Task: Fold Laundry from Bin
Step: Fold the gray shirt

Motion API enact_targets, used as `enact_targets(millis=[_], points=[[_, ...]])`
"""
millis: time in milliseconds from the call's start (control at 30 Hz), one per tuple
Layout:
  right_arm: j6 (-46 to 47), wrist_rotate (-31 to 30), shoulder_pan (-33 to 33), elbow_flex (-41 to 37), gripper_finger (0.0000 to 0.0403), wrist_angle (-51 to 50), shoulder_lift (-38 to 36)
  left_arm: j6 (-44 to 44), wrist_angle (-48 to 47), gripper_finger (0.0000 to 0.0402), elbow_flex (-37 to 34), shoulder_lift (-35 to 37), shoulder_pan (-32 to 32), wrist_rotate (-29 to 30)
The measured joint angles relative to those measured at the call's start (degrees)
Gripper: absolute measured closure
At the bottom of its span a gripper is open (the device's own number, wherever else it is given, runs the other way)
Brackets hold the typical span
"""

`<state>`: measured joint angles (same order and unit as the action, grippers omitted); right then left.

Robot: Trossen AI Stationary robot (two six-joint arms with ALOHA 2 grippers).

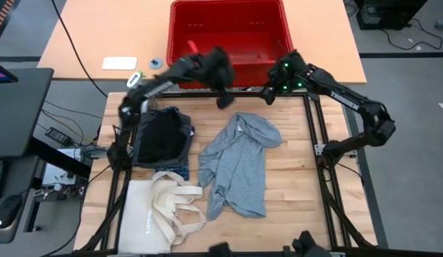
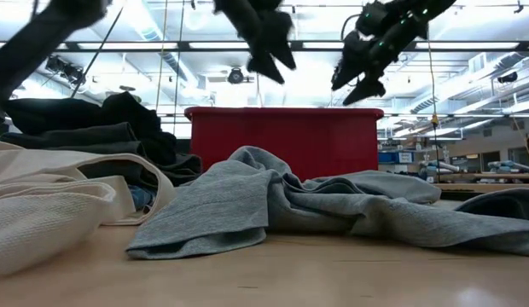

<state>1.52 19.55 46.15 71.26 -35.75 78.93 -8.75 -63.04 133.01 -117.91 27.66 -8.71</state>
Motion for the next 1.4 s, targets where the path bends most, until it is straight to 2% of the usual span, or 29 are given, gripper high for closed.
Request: enact_targets(millis=[100,233,367,533,767,900,1000,1133,1267,1400], points=[[0.9,-1.26,0.15,0.0,0.0057,-0.14,2.03,2.58,-4.63,0.0035,-0.09,-5.03,-2.85,-4.02],[4.05,-4.14,0.22,0.0,0.0057,-0.82,2.48,3.23,-9.71,0.0062,-0.18,-11.37,-5.21,-9.5],[2.87,-5.69,0.22,-0.02,0.0057,-1.5,0.63,3.82,-9.15,0.0101,-0.18,-15.39,-5.67,-10.86],[-0.45,-6.49,1.02,-0.02,0.0057,-8.34,-1.48,5.58,-6.57,0.0138,-0.15,-18.88,-5.71,-11.86],[-1.7,-3.02,1.41,0.0,0.0057,-21.02,-2.99,8.03,-2.54,0.0165,-0.13,-20.06,-5.17,-12.22],[-1.73,-5.19,0.71,-0.02,0.0057,-27.77,-2.93,9.45,-2.02,0.018,-0.11,-19.38,-3.19,-12.42],[-1.17,-6.57,0.37,-0.02,0.0057,-26.03,-3.03,7.67,-4.5,0.019,-0.11,-18.62,-1.98,-15.99],[-1.22,-5.55,-0.15,-0.01,0.0057,-25.81,-3.03,1.76,-11.38,0.0202,-0.18,-18.64,-2.49,-16.85],[-0.48,-2.3,-0.73,-0.94,0.0057,-25.67,-3.36,0.59,-10.13,0.0213,-0.31,-18.64,-3.15,-19.46],[4.29,-0.85,-1.68,-8.18,0.0057,-19.9,-6.34,0.89,-8.58,0.0218,-0.35,-18.64,-4.19,-20.04]])
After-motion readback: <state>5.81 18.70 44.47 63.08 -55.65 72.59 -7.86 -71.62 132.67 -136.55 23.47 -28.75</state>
